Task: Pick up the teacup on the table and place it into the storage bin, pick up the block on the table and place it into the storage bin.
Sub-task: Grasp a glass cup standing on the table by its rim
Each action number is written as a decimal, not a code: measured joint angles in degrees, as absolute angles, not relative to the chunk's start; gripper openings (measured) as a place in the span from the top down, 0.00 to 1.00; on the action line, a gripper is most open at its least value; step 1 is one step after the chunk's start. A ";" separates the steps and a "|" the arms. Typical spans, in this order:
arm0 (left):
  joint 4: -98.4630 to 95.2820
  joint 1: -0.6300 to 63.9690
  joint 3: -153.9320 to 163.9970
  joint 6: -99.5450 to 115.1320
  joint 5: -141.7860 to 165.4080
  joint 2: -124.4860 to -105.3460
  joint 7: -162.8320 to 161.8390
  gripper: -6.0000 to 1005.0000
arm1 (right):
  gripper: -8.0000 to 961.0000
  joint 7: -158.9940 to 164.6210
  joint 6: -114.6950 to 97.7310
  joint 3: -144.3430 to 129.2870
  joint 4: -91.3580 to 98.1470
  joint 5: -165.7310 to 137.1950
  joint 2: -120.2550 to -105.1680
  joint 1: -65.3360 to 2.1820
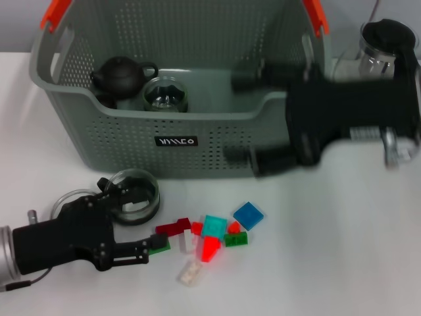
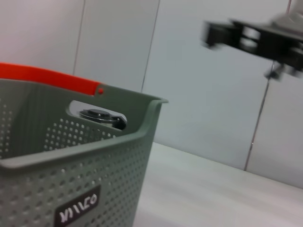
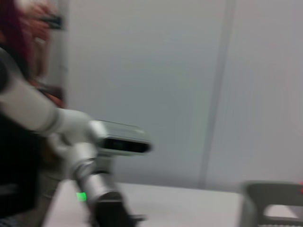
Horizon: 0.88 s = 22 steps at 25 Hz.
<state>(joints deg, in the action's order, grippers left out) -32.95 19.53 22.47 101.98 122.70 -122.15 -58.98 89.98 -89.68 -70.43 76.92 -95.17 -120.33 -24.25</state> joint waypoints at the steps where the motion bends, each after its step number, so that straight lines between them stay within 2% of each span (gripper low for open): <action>1: -33.03 19.53 22.06 102.14 122.76 -122.06 -58.98 0.07 | 0.03 88.13 -91.21 -70.35 75.33 -94.19 -120.33 -23.69; 9: -36.85 19.37 21.06 101.18 123.08 -121.74 -62.14 0.07 | 0.02 84.56 -94.57 -69.75 65.99 -95.76 -120.07 -23.24; 22: -47.52 19.02 21.13 99.86 124.26 -121.73 -72.37 0.07 | 0.02 84.66 -94.67 -69.80 64.00 -105.37 -120.16 -24.72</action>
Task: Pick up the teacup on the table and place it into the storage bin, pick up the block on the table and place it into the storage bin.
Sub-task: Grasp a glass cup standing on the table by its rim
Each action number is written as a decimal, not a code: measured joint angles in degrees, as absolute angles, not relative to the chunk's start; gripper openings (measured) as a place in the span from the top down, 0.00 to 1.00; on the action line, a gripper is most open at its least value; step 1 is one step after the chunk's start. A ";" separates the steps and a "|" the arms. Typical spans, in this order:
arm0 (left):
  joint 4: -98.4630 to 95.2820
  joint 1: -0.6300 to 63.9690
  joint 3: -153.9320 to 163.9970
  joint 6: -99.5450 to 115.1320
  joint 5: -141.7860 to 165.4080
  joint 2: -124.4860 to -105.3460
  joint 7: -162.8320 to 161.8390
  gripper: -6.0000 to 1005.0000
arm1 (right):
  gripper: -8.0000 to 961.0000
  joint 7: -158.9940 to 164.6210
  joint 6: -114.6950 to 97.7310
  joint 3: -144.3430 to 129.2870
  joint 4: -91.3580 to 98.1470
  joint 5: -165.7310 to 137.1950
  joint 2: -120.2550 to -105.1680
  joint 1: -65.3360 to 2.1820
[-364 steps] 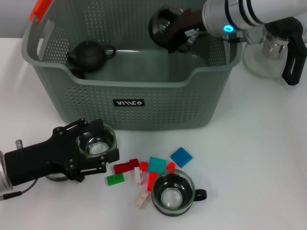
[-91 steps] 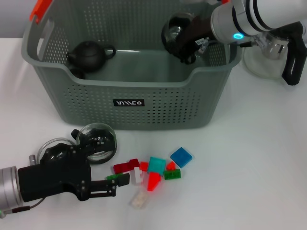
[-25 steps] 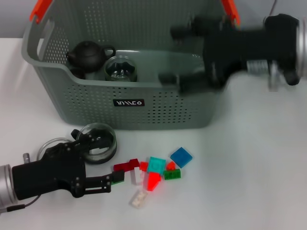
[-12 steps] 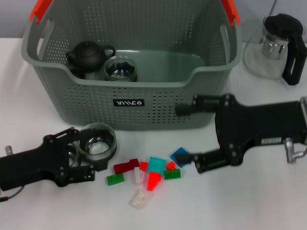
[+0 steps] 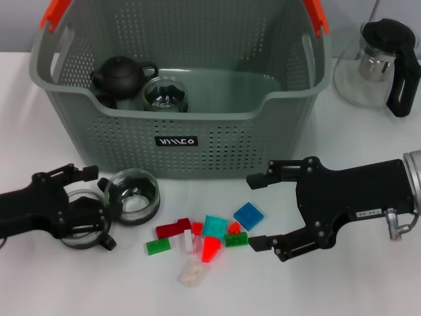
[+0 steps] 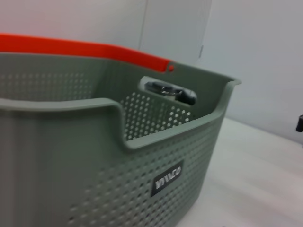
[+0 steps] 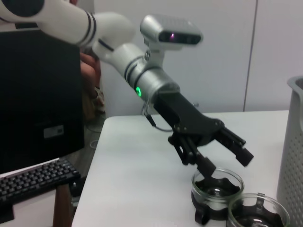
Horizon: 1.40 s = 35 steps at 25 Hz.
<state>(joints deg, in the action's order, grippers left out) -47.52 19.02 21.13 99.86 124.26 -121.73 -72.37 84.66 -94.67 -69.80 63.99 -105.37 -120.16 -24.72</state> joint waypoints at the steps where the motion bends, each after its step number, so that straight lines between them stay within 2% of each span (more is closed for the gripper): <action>1: -48.40 19.02 21.20 99.85 124.51 -121.73 -73.11 0.07 | 0.02 84.67 -94.52 -69.80 63.90 -105.52 -120.16 -24.89; 9: -61.55 19.16 21.74 101.03 127.43 -121.74 -85.05 0.07 | 0.02 86.06 -94.06 -69.70 63.38 -105.63 -120.08 -26.14; 16: -69.04 22.77 24.59 101.13 136.61 -121.62 -99.14 0.07 | 0.02 87.10 -93.29 -70.20 63.26 -105.65 -120.15 -27.04; 22: -73.83 25.87 33.33 101.87 146.07 -121.30 -112.63 0.07 | 0.02 87.16 -93.28 -70.23 63.26 -105.65 -120.15 -27.82; 35: -76.68 26.95 34.43 97.53 153.17 -121.54 -120.43 0.07 | 0.02 86.87 -92.87 -70.15 62.79 -106.33 -120.06 -28.32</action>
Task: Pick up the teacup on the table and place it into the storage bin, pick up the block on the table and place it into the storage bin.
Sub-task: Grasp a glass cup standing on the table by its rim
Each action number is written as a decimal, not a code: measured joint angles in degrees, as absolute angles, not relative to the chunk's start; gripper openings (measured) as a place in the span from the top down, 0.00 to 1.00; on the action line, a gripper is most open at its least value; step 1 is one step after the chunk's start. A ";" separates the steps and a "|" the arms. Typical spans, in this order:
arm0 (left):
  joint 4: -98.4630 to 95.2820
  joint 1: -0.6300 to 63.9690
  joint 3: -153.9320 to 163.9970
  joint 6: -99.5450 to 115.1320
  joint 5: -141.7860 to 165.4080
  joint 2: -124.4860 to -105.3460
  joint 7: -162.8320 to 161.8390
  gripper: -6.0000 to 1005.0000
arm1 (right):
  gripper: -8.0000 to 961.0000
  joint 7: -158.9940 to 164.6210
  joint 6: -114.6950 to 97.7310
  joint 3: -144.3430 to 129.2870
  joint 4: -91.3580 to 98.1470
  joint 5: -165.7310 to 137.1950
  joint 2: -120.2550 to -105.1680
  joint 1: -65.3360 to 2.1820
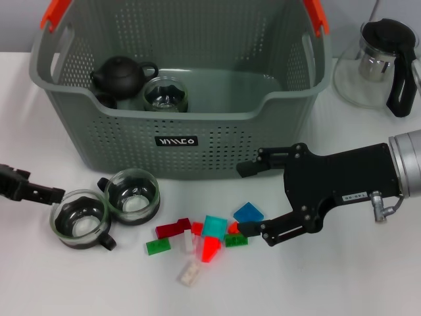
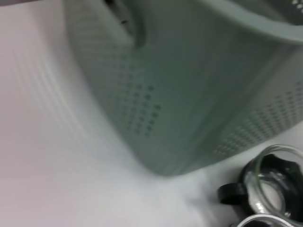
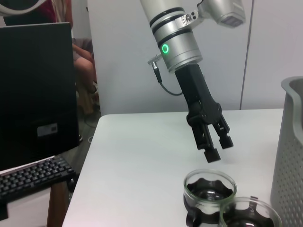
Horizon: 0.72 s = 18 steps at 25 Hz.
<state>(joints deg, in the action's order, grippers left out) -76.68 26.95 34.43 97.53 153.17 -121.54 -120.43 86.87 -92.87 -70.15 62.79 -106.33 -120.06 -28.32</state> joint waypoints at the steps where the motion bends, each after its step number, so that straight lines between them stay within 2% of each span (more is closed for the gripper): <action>1: -76.86 26.96 34.43 97.64 153.47 -121.56 -120.76 0.07 | 0.02 86.95 -92.84 -70.11 62.78 -106.61 -120.07 -28.40; 10: -76.92 27.16 38.10 99.07 154.30 -122.34 -125.01 0.07 | 0.02 86.87 -92.70 -70.01 62.67 -107.15 -120.23 -28.81; 18: -75.27 27.24 40.59 97.15 155.71 -122.91 -127.87 0.11 | 0.02 86.43 -92.49 -69.80 62.39 -107.14 -120.24 -28.87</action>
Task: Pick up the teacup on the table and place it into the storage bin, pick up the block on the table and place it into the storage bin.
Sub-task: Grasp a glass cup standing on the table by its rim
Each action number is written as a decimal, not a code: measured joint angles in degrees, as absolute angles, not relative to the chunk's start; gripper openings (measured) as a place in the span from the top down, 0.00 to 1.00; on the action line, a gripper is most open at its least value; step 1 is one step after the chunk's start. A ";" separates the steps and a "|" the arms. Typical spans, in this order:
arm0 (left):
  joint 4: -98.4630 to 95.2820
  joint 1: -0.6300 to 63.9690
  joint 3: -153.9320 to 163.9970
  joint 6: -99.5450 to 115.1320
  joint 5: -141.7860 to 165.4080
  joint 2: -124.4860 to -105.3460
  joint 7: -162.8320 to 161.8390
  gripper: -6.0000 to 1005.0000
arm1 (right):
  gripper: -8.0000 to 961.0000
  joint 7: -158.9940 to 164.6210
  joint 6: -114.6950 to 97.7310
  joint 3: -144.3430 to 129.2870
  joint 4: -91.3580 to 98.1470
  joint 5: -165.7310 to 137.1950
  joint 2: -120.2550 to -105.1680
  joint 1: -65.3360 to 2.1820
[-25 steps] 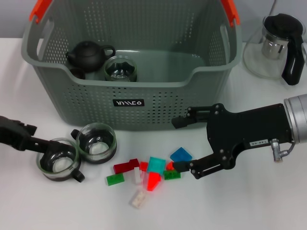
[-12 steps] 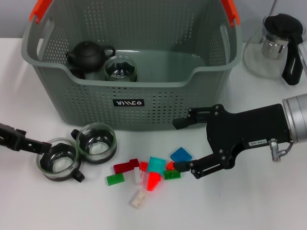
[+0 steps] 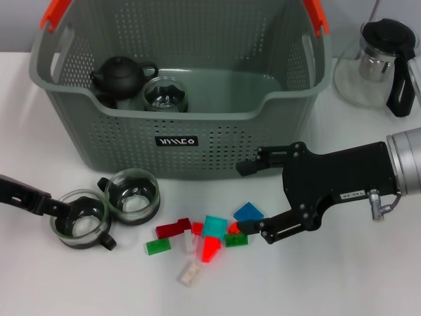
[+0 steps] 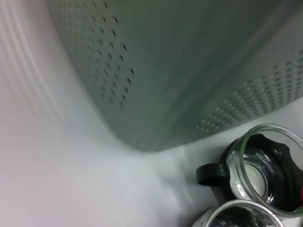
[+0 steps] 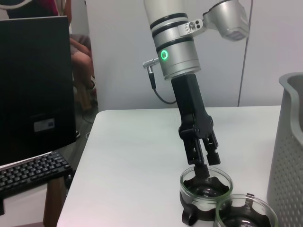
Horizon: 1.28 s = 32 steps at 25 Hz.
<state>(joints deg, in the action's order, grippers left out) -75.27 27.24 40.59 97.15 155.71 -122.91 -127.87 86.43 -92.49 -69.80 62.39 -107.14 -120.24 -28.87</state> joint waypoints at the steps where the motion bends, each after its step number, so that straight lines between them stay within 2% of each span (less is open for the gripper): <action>1: -75.13 27.25 40.65 96.90 155.71 -123.02 -127.89 0.11 | 0.02 86.41 -92.30 -69.80 62.21 -107.14 -120.24 -28.96; 8: -72.19 27.49 41.37 94.58 156.11 -123.33 -128.10 0.19 | 0.02 86.33 -91.93 -69.87 61.31 -107.14 -120.16 -29.42; 22: -69.70 27.51 41.45 92.28 156.13 -123.07 -128.17 0.21 | 0.02 86.22 -91.93 -69.78 61.26 -106.92 -120.14 -29.69; 32: -68.05 28.35 42.34 90.81 157.63 -123.14 -130.40 0.62 | 0.02 86.22 -91.94 -69.78 61.26 -106.87 -120.15 -30.10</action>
